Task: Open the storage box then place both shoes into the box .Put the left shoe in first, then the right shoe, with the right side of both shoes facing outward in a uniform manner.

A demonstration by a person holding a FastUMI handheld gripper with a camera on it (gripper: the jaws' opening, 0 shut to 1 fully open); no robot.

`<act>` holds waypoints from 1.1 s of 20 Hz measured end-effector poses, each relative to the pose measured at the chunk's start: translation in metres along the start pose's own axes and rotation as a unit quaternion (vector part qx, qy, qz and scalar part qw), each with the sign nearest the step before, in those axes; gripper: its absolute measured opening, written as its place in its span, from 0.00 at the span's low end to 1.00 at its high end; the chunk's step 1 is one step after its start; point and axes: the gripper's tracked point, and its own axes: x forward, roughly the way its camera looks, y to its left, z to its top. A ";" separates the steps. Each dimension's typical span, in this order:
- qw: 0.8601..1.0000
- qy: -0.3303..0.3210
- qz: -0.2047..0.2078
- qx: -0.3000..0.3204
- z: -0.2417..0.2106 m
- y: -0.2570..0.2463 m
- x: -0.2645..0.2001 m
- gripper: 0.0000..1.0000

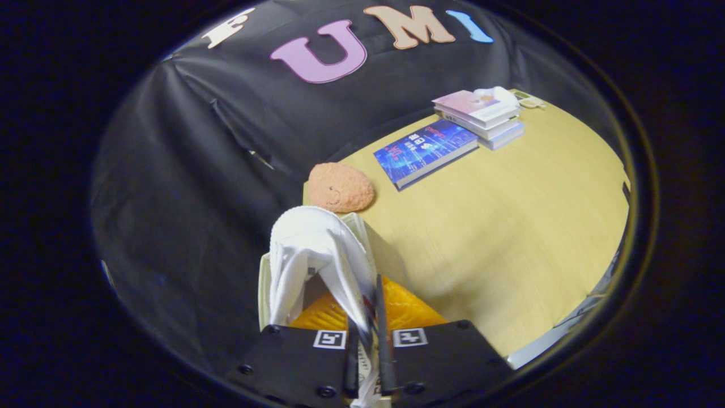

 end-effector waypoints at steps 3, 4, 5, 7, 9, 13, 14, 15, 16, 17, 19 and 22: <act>1.000 0.018 0.025 0.002 -0.006 0.009 -0.003 0.50; 0.999 0.029 0.040 0.002 -0.010 0.016 -0.006 0.57; 0.998 0.038 0.059 0.006 -0.014 0.026 -0.011 0.65; 0.996 0.028 0.078 0.016 -0.005 0.034 -0.026 0.79; 0.997 0.002 0.077 0.021 0.017 0.030 -0.041 0.93; 0.997 -0.051 0.055 0.015 0.055 0.003 -0.063 1.00; 0.997 -0.061 0.044 0.004 0.062 -0.011 -0.068 1.00; 0.997 -0.072 0.032 -0.006 0.071 -0.024 -0.076 1.00; 0.996 -0.086 0.020 -0.015 0.083 -0.036 -0.083 1.00; 0.995 -0.100 0.009 -0.023 0.094 -0.048 -0.091 1.00; 0.990 -0.135 -0.006 -0.038 0.118 -0.070 -0.109 1.00; 0.980 -0.190 -0.016 -0.054 0.154 -0.098 -0.144 1.00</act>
